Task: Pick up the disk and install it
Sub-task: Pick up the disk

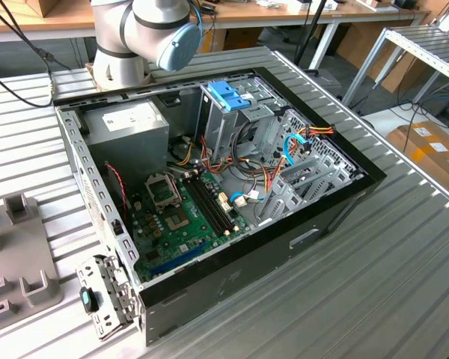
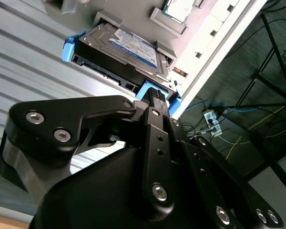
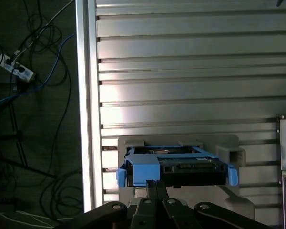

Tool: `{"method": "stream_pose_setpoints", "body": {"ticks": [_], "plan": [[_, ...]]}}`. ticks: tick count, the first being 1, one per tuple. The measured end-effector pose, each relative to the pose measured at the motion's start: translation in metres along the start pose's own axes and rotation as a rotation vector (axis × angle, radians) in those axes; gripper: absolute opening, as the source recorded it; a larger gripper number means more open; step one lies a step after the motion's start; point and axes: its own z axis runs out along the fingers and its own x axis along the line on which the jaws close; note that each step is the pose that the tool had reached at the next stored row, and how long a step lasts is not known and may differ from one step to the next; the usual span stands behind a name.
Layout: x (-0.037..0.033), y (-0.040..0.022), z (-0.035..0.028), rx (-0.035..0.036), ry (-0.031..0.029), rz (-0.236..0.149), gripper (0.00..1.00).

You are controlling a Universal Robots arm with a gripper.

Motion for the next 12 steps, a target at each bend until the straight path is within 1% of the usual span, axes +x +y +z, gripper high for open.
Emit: {"method": "stream_pose_setpoints", "body": {"ticks": [5,12], "plan": [[0.0,0.0,0.0,0.0001,-0.0002,-0.011,0.11],[0.0,0.0,0.0,0.0023,-0.0006,-0.031,0.11]]}}
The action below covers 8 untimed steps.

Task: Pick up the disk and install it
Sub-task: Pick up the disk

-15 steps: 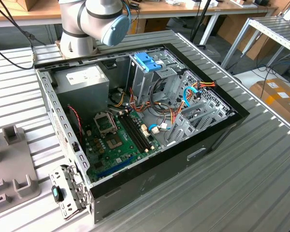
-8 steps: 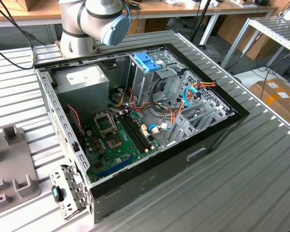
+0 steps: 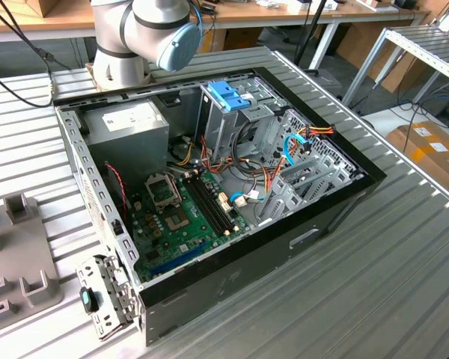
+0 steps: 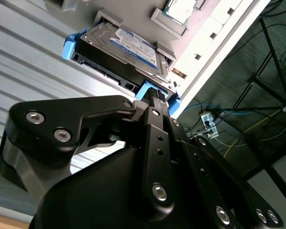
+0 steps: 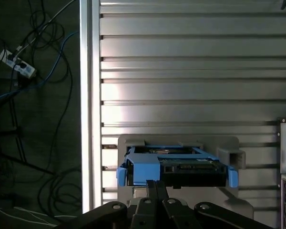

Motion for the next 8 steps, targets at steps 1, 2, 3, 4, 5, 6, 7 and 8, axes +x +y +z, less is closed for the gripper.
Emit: {"method": "stream_pose_setpoints", "body": {"ticks": [1,2,3,4,5,6,7,8], "plan": [[0.0,0.0,0.0,0.0001,-0.0001,-0.006,0.11],[0.0,0.0,0.0,0.0002,-0.0002,-0.011,0.11],[0.0,0.0,0.0,0.0004,-0.0004,-0.019,0.11],[0.0,0.0,0.0,0.0006,-0.0004,-0.025,0.11],[0.0,0.0,0.0,0.0009,-0.0005,-0.031,0.11],[0.0,0.0,0.0,0.0014,-0.0007,-0.042,0.11],[0.0,0.0,0.0,0.0015,-0.0009,-0.051,0.11],[0.0,0.0,0.0,0.0016,-0.001,-0.057,0.11]]}}
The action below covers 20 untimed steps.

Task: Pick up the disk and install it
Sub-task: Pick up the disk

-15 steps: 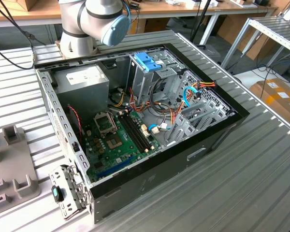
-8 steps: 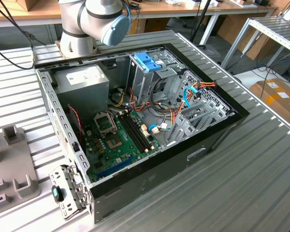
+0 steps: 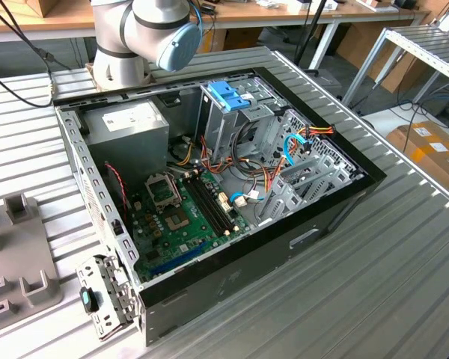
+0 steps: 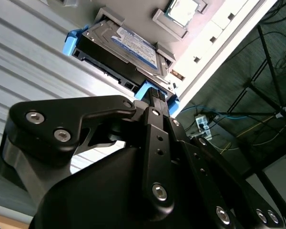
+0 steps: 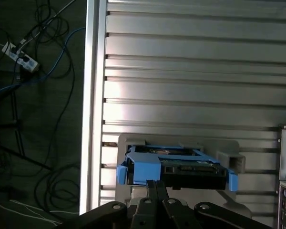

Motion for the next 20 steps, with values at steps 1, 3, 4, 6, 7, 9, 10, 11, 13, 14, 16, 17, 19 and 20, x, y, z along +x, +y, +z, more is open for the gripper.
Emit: {"method": "stream_pose_setpoints", "body": {"ticks": [1,3,4,6,7,9,10,11,13,14,16,17,19,20], "plan": [[0.0,0.0,0.0,0.0001,-0.0003,-0.01,0.11],[0.0,0.0,0.0,0.0003,-0.0006,-0.03,0.11],[0.0,0.0,0.0,0.0004,-0.0007,-0.04,0.11],[0.0,0.0,0.0,0.0003,-0.0012,-0.066,0.11],[0.0,0.0,0.0,0.0003,-0.0014,-0.077,0.11],[0.0,0.0,0.0,0.0003,-0.002,-0.109,0.11],[0.0,0.0,0.0,0.0003,-0.0023,-0.126,0.11],[0.0,0.0,0.0,0.0004,-0.0025,-0.135,0.11],[0.0,0.0,0.0,0.0005,-0.0028,-0.153,0.11],[0.0,0.0,0.0,0.0005,-0.003,-0.162,0.11],[0.0,0.0,0.0,0.0007,-0.0034,-0.18,0.11],[0.0,0.0,0.0,0.0009,-0.0037,-0.198,0.11],[0.0,0.0,0.0,0.0011,-0.004,-0.217,0.11],[0.0,0.0,0.0,0.0011,-0.0043,-0.228,0.11]]}}
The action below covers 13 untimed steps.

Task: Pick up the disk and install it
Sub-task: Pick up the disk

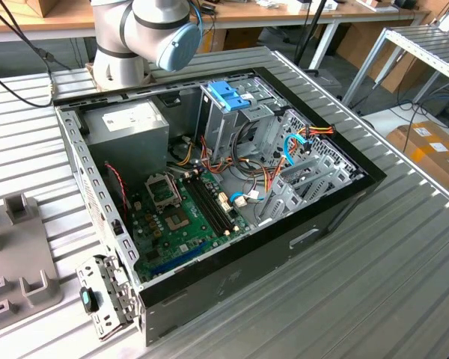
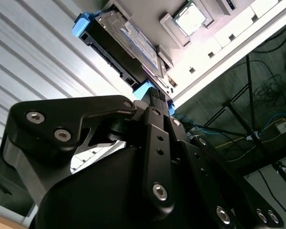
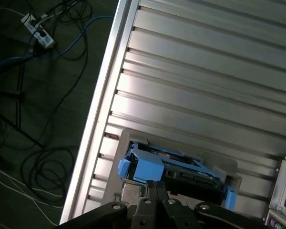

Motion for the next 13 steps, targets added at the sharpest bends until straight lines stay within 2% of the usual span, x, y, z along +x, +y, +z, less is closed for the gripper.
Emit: {"method": "stream_pose_setpoints", "body": {"ticks": [5,9,13], "plan": [[0.0,0.0,0.0,-0.0001,-0.0008,-0.042,0.11],[0.0,0.0,0.0,-0.0003,-0.0021,-0.098,0.11],[0.0,0.0,0.0,-0.0004,-0.0028,-0.139,0.11]]}}
